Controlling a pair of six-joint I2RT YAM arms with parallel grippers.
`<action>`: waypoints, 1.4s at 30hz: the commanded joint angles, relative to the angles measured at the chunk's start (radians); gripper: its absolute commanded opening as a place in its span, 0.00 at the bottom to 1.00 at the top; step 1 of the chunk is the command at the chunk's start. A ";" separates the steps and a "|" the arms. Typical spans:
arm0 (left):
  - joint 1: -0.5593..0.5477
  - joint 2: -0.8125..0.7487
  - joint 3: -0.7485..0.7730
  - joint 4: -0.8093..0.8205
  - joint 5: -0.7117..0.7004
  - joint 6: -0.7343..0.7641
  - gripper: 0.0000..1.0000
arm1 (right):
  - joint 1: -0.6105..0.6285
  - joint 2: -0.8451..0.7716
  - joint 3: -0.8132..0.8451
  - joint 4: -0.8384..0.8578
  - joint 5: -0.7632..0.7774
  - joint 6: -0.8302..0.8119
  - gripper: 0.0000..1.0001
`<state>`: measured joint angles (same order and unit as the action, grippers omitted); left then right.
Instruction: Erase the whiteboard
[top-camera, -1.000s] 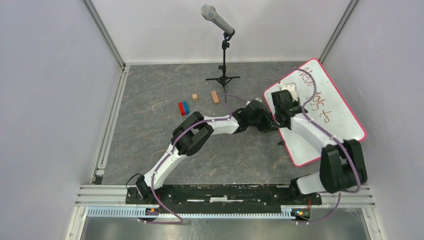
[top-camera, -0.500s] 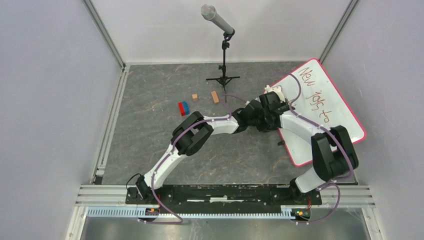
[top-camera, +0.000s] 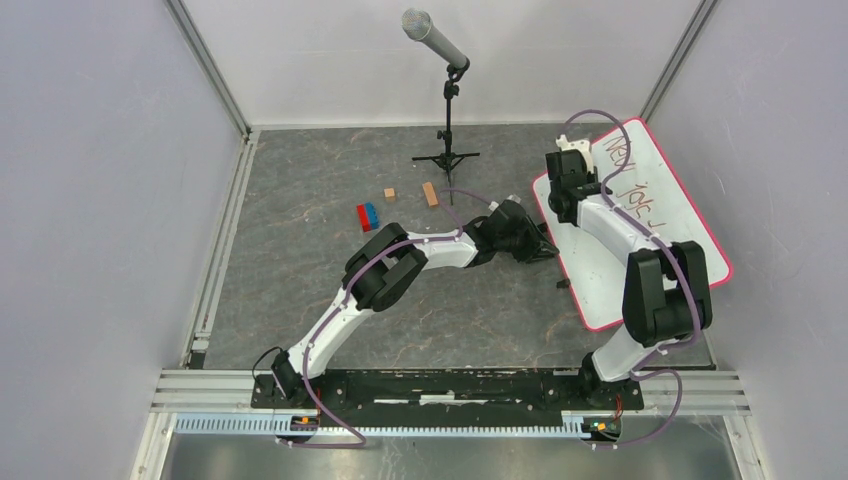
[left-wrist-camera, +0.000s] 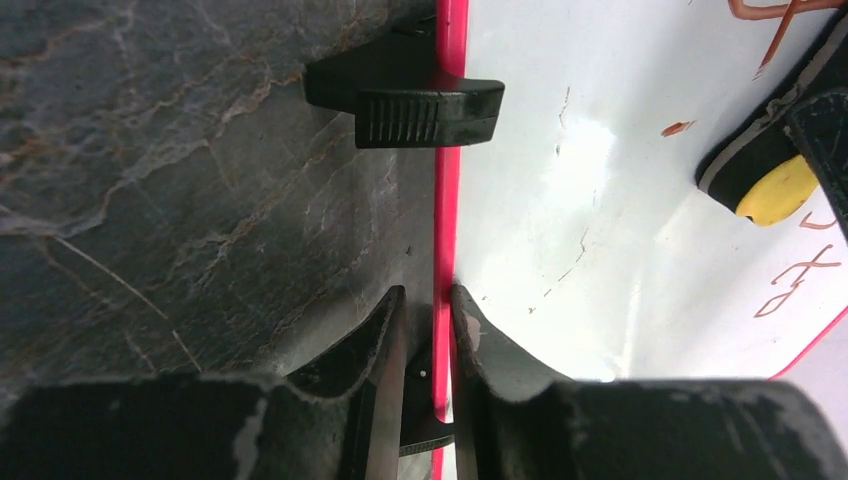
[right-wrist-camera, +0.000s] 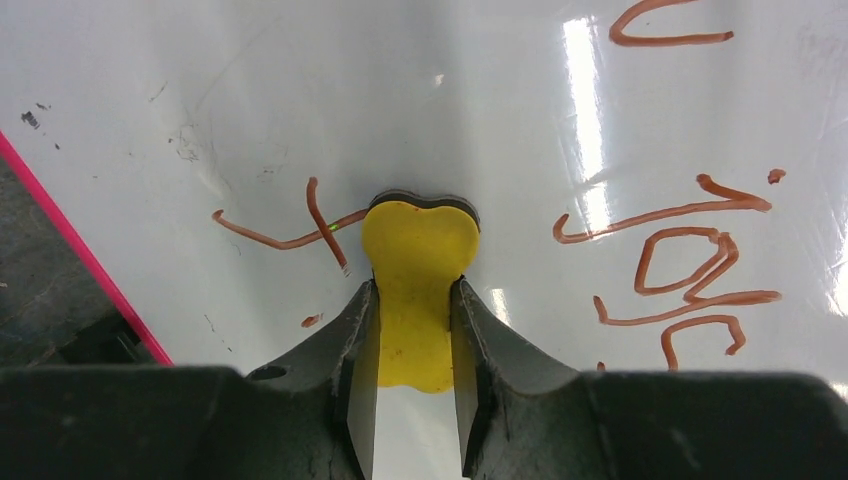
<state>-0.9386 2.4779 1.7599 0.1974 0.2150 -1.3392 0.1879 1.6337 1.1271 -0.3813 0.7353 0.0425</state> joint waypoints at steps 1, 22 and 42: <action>0.006 0.058 -0.031 -0.127 -0.100 0.000 0.29 | 0.032 -0.008 -0.092 0.024 0.021 -0.031 0.32; 0.002 0.060 -0.014 -0.151 -0.112 0.002 0.33 | -0.045 0.052 0.121 -0.009 0.075 -0.116 0.38; 0.000 0.062 -0.007 -0.163 -0.118 0.002 0.33 | 0.077 0.201 0.128 0.007 -0.022 -0.069 0.37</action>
<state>-0.9394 2.4779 1.7622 0.1871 0.1806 -1.3396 0.3157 1.8477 1.2171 -0.3462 0.6537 -0.0299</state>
